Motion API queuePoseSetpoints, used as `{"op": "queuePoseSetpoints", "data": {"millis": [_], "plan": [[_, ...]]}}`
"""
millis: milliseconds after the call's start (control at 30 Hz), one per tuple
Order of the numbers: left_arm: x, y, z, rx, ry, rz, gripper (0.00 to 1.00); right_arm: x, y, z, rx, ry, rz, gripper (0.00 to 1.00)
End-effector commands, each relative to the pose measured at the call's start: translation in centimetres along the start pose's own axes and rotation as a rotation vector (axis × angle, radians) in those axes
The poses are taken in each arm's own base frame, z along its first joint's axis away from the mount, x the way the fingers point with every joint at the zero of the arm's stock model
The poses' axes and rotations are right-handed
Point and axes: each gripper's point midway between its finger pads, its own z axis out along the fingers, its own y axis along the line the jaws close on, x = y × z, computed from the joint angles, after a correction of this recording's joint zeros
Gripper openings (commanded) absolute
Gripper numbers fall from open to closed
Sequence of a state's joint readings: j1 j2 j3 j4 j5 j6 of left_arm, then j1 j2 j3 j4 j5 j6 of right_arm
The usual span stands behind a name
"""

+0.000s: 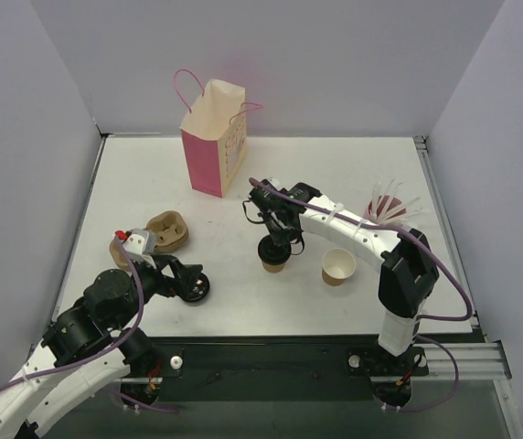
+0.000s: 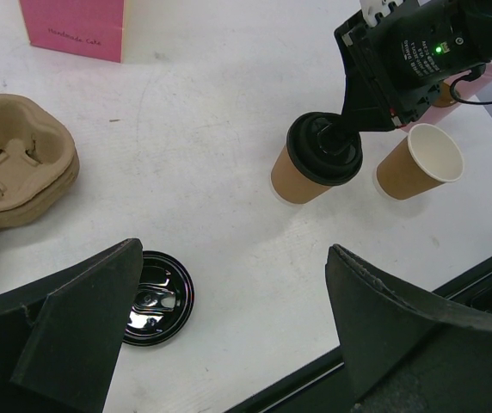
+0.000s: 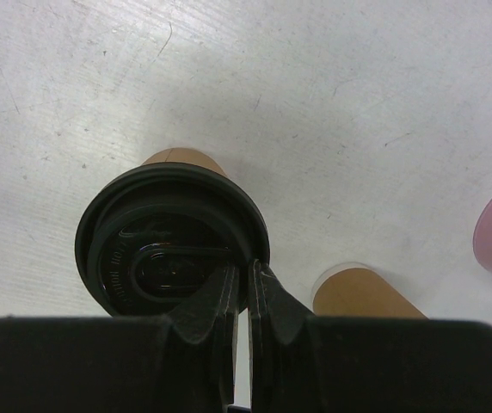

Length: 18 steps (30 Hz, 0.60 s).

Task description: Pack the takeout coffee

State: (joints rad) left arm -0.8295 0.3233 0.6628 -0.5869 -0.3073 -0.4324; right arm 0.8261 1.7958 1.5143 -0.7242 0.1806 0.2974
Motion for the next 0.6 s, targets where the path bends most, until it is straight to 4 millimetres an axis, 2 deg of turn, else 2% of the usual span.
{"op": "queuePoseSetpoints", "data": {"millis": [0,100,133,167,233,267,400,433,500,533,567], "plan": [[0.2,-0.2,0.4,0.006,0.007,0.016,0.97,1.5,-0.5,0.7,0.026,0.036,0.011,0.00],[0.7,-0.5,1.1,0.002,0.045,0.006,0.93,1.8,-0.7,0.7,0.030,0.032,0.025,0.02],[1.2,-0.7,1.6,-0.003,0.077,0.015,0.93,1.6,-0.7,0.2,0.024,0.014,0.034,0.07],[0.9,-0.9,1.7,-0.005,0.085,0.015,0.92,1.4,-0.8,-0.2,0.022,0.002,0.043,0.16],[1.2,-1.0,2.4,-0.032,0.125,0.006,0.92,0.6,-1.0,-1.5,0.002,-0.041,0.062,0.24],[0.6,-1.2,2.6,-0.034,0.118,-0.004,0.91,0.3,-1.1,-2.0,-0.007,-0.055,0.070,0.29],[0.1,-2.6,4.3,-0.016,0.122,-0.037,0.91,-0.7,-1.2,-4.1,-0.073,-0.112,0.101,0.34],[0.6,-2.8,5.0,-0.022,0.145,-0.041,0.90,-0.9,-1.2,-4.7,-0.096,-0.131,0.112,0.36],[0.5,-3.5,6.2,-0.006,0.144,-0.050,0.89,-1.0,-1.5,-4.8,-0.109,-0.142,0.128,0.37],[1.4,-3.8,7.2,-0.007,0.182,-0.044,0.88,-1.0,-1.2,-4.9,-0.141,-0.147,0.135,0.38],[1.3,-4.2,8.0,-0.001,0.180,-0.052,0.87,-1.0,-1.2,-4.7,-0.152,-0.144,0.143,0.38]]}}
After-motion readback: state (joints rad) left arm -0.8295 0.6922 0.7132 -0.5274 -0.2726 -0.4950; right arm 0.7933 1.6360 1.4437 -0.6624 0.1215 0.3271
